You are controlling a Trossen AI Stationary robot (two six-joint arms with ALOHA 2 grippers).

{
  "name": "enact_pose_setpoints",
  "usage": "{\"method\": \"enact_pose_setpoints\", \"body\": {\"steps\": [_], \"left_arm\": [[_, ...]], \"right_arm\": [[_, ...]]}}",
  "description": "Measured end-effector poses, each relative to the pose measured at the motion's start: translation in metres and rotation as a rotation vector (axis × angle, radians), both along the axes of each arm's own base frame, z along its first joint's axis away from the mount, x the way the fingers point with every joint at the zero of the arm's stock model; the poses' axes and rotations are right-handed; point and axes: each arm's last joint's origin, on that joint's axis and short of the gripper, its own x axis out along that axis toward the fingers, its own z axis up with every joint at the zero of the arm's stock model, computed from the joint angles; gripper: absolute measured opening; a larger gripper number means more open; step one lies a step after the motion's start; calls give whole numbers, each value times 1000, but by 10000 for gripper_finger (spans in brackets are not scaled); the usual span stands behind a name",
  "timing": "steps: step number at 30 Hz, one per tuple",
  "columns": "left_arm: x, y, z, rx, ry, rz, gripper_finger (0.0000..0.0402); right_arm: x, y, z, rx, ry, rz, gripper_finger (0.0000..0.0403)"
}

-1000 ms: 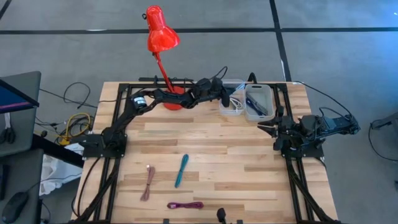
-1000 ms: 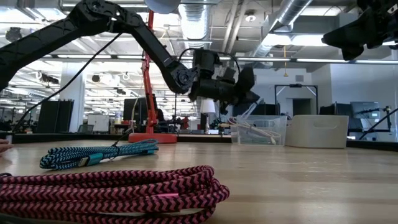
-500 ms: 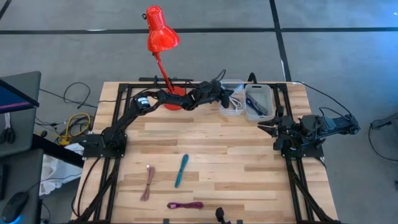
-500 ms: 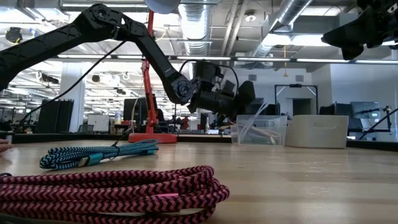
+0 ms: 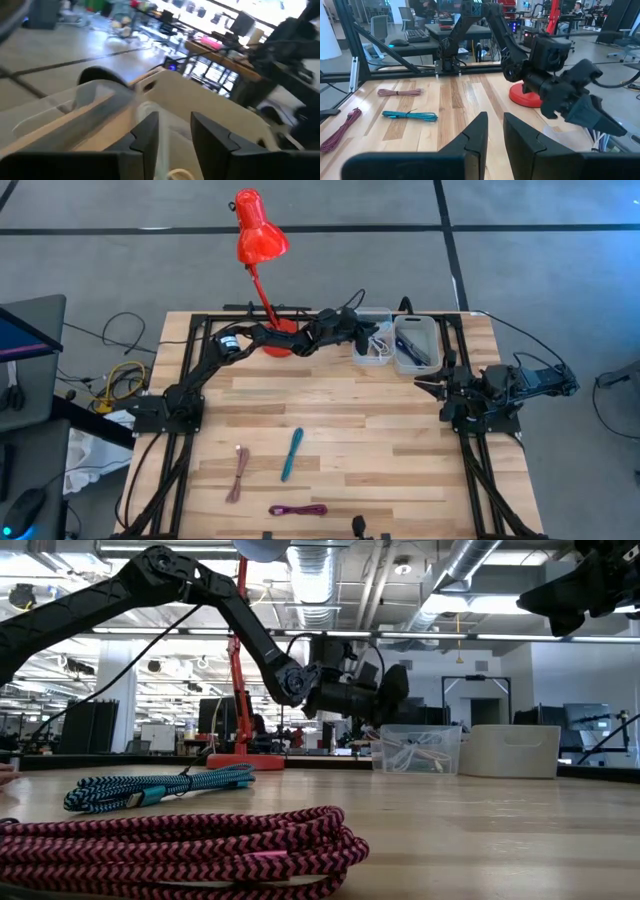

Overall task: Pick & Place USB Port
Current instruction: Put the pink charger cable into the transparent bin

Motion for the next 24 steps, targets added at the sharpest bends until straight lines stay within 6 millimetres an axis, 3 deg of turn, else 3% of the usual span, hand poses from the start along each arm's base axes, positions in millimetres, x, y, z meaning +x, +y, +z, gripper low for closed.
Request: {"method": "enact_pose_setpoints", "body": {"steps": [5,9,15,24], "left_arm": [[-4,-7,46,141,-16,-227,90],[-27,-13,91,203,88,-365,63],[-91,-32,127,284,231,-347,19],[-209,-90,131,323,274,-272,6]], "right_arm": [[0,0,0,7,-2,-1,54],[0,0,0,12,-2,3,54],[0,0,0,11,-1,6,54],[0,0,0,8,0,6,54]]}}
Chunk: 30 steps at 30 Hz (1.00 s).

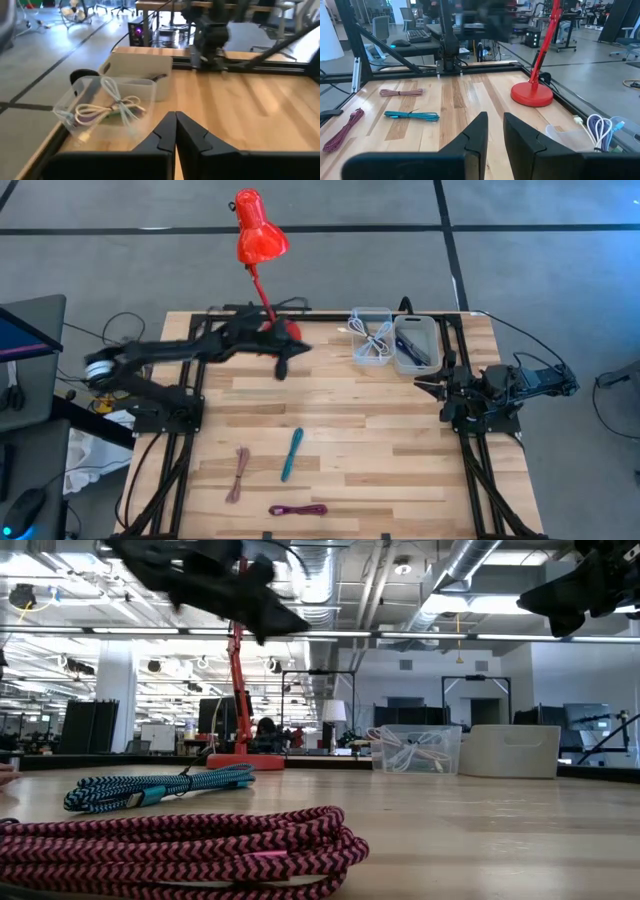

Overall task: Pick & Place USB Port
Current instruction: Put the pink charger cable into the transparent bin

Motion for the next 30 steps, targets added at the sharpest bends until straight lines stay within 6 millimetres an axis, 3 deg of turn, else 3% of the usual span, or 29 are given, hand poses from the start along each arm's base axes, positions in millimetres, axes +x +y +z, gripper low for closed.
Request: {"method": "enact_pose_setpoints", "body": {"steps": [7,14,22,30], "left_arm": [[-66,-37,3,14,-101,-16,7],[-105,-58,-8,0,-172,-39,5],[-130,-69,-33,-92,-158,-49,5],[-133,-69,-38,-115,-132,6,7]], "right_arm": [[0,-1,0,-1,-3,-22,54],[0,-1,1,17,-13,-32,54],[0,-1,1,24,-15,-38,54],[0,-1,1,22,-16,-54,54]]}}
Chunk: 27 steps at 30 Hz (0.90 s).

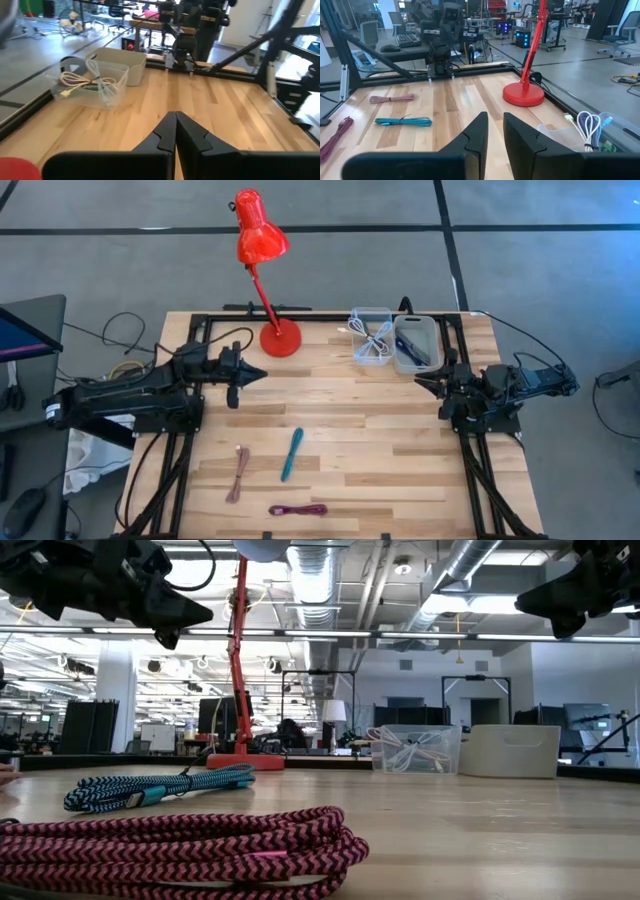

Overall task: Pick & Place USB Port
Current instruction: Put the pink charger cable into the transparent bin

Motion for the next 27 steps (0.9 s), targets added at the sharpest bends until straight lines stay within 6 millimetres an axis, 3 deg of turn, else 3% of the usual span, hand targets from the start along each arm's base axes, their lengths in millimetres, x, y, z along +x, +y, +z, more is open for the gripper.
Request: {"method": "enact_pose_setpoints", "body": {"steps": [7,11,19,27], "left_arm": [[0,0,-2,-19,19,20,7],[-2,-4,-9,-68,82,-98,7],[-5,-13,-15,-326,165,-348,7],[-8,-25,-29,-478,345,-337,5]], "right_arm": [[0,0,0,0,0,0,54],[0,0,0,0,1,0,54],[0,0,0,9,-2,0,54],[0,0,0,18,-4,-1,54]]}}
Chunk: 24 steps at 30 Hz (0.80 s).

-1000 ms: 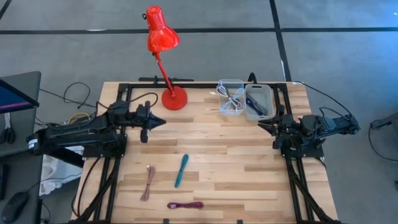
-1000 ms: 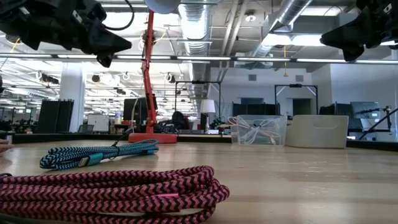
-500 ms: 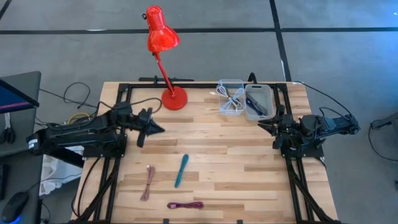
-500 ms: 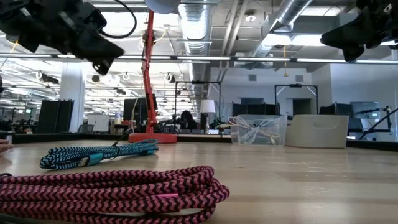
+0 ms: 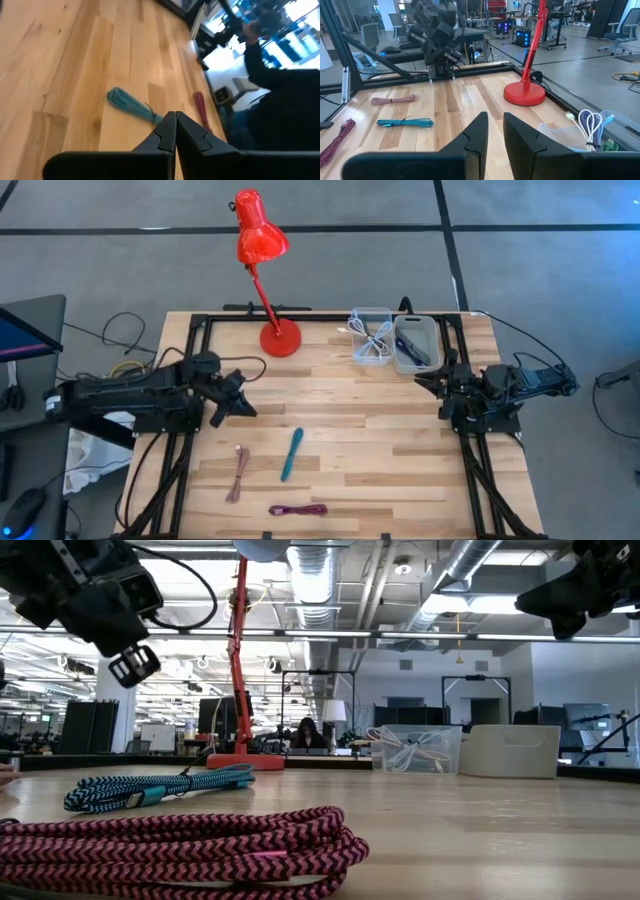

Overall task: Pick & Place USB Port
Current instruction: Put the pink charger cable into the transparent bin

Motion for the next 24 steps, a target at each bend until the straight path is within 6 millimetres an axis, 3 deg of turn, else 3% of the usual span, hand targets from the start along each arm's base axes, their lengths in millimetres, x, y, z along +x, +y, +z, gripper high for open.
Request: {"method": "enact_pose_setpoints", "body": {"steps": [11,24], "left_arm": [[2,-45,-4,146,76,95,4],[-13,-82,-11,-40,219,264,3]], "right_arm": [[0,0,0,0,0,0,54],[0,0,-2,6,14,-1,54]]}}
